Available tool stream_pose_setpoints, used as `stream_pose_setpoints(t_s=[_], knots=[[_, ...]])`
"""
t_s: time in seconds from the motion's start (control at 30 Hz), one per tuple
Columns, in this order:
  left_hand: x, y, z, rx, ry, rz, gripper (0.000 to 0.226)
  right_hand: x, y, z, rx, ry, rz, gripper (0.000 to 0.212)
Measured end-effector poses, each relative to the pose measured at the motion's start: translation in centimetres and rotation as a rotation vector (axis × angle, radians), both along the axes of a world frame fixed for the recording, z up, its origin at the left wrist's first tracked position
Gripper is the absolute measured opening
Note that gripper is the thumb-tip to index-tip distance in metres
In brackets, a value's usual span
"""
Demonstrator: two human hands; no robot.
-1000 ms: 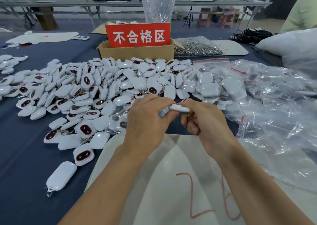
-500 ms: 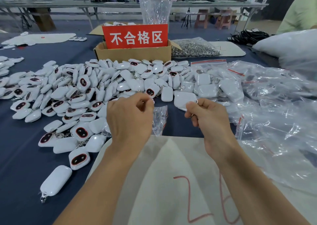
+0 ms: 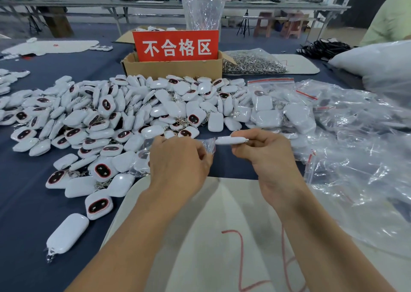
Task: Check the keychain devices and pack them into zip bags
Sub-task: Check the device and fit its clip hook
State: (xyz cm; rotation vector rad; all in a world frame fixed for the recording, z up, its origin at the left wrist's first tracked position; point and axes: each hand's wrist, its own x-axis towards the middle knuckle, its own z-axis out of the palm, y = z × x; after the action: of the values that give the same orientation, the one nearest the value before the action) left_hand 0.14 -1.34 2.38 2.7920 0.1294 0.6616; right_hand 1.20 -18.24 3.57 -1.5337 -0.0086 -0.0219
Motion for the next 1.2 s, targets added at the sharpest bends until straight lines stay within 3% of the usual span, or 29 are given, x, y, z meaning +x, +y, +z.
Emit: stream_pose_setpoints(t_s=[0.23, 0.4, 0.5, 0.63, 0.77, 0.9, 1.0, 1.2], knots=[[-0.4, -0.3, 0.2, -0.138, -0.12, 0.003, 0.029, 0.0, 0.1, -0.1, -0.06, -0.001, -0.039, 0.038], [-0.6, -0.6, 0.4, -0.248, -0.277, -0.058, 0.027, 0.0, 1.4, -0.7, -0.377, -0.18, -0.146, 0.038], [-0.4, -0.7, 0.4, -0.271, -0.333, -0.204, 0.023, -0.3, 2.9, -0.9, -0.537, -0.308, -0.079, 0.023], [-0.7, -0.3, 0.9, -0.459, -0.373, -0.349, 0.019, -0.3, 3.6, -1.6, -0.681, -0.256, 0.057, 0.024], [0.1, 3.3, 2.3, -0.981, -0.508, 0.023, 0.027, 0.3, 2.9, -2.0, -0.793, -0.098, 0.062, 0.019], [0.4, 7.0, 3.1, -1.208, -0.548, 0.372, 0.031, 0.6, 2.6, -1.9, -0.928, -0.059, -0.028, 0.022], [0.7, 7.8, 2.7, -1.158, -0.411, 0.407, 0.028, 0.7, 2.7, -2.0, -1.015, -0.044, -0.078, 0.038], [1.0, 7.6, 1.3, -0.565, 0.078, 0.05, 0.032, 0.5, 2.6, -1.8, -1.07, -0.055, -0.077, 0.03]])
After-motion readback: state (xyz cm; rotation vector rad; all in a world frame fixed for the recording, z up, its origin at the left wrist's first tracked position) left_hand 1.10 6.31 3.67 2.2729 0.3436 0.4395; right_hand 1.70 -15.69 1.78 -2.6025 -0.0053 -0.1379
